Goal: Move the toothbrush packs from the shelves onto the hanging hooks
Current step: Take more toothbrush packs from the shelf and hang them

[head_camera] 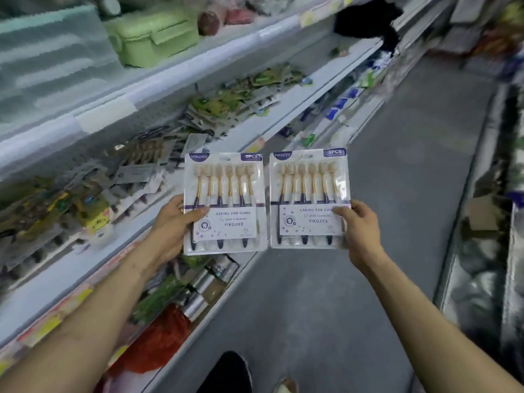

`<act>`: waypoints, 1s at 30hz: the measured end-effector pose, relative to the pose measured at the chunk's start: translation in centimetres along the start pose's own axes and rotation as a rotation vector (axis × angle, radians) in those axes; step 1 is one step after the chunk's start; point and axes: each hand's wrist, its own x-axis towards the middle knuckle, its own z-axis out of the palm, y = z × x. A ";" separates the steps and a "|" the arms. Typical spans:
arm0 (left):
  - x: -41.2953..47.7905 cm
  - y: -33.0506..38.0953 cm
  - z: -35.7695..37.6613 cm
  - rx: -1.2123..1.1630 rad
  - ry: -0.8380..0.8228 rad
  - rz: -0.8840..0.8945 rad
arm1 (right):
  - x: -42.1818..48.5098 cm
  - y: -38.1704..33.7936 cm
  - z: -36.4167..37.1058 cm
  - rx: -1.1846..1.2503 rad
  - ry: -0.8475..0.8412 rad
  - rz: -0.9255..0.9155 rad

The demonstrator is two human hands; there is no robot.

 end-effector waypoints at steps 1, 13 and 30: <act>1.2 0.2 1.7 0.003 -0.017 0.001 | 0.8 -0.3 -1.5 0.006 0.031 0.000; 19.6 0.7 24.2 0.071 -0.319 -0.025 | 16.0 -3.3 -14.9 0.025 0.374 -0.039; 46.4 9.4 59.2 0.054 -0.587 0.007 | 44.4 -18.2 -26.1 0.188 0.661 -0.136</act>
